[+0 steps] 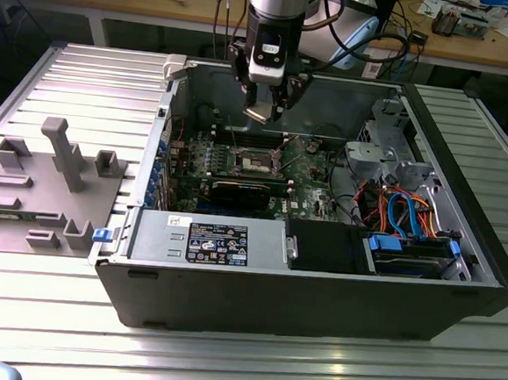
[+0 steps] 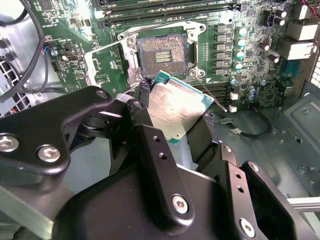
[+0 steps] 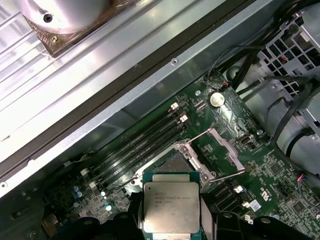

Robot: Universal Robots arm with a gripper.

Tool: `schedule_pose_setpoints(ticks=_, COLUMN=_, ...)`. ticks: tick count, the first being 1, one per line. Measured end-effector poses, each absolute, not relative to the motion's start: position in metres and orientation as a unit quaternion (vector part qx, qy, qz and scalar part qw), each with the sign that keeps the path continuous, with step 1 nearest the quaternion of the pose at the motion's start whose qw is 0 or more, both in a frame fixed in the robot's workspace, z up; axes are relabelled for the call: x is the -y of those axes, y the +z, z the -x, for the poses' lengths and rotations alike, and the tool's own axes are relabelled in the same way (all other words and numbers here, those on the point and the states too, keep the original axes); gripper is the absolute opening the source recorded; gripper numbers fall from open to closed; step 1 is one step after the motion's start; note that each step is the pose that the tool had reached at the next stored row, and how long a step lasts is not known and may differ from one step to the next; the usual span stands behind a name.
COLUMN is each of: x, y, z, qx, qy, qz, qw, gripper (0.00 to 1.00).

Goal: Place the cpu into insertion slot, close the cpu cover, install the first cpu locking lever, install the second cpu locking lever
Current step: 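Place the cpu into insertion slot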

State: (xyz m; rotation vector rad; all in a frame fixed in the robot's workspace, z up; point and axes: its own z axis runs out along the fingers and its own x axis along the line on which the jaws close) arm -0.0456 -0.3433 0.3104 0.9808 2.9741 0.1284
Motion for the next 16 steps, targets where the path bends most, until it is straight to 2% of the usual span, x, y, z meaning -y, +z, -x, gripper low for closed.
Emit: schedule_pose_setpoints(ticks=16, x=0.3433, y=0.3103, z=0.0456, qx=-0.943, qy=0.041, qz=-0.331, qw=0.004, gripper=0.54)
